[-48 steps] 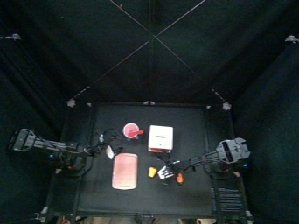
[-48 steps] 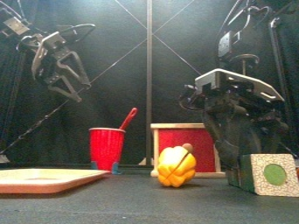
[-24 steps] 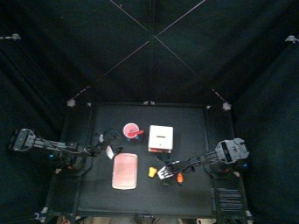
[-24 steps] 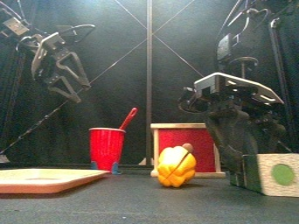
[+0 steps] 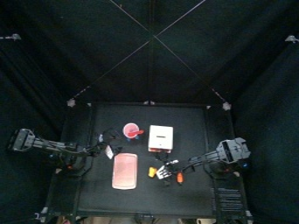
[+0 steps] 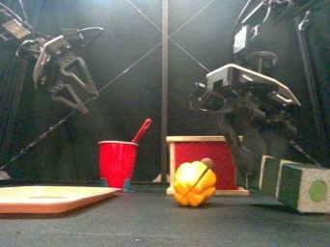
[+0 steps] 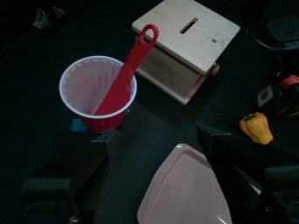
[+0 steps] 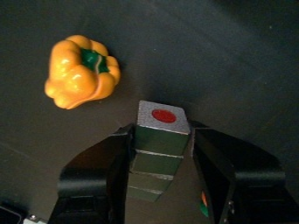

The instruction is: Place squash to left of roll and pick up sushi roll

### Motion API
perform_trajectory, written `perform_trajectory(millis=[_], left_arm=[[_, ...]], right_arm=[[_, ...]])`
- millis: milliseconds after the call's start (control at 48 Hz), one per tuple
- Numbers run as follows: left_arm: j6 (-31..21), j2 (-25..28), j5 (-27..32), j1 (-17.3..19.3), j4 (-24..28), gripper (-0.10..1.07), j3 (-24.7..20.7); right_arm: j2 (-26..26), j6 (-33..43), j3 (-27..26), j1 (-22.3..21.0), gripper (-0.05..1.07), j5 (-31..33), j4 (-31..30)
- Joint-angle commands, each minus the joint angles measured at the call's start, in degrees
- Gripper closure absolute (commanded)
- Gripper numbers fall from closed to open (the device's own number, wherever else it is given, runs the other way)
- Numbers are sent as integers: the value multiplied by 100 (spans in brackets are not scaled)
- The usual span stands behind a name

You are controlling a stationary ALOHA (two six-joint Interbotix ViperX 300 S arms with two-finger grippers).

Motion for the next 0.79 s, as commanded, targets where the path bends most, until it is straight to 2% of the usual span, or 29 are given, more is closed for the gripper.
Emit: perform_trajectory(millis=[0, 771], left_arm=[[0, -44, -9, 0, 9, -4, -62], [35, -132, -9, 26, 26, -4, -9]], right_arm=[[-334, 0, -132, 26, 33, 9, -62], [-369, 0, -237, 79, 33, -158, -229]])
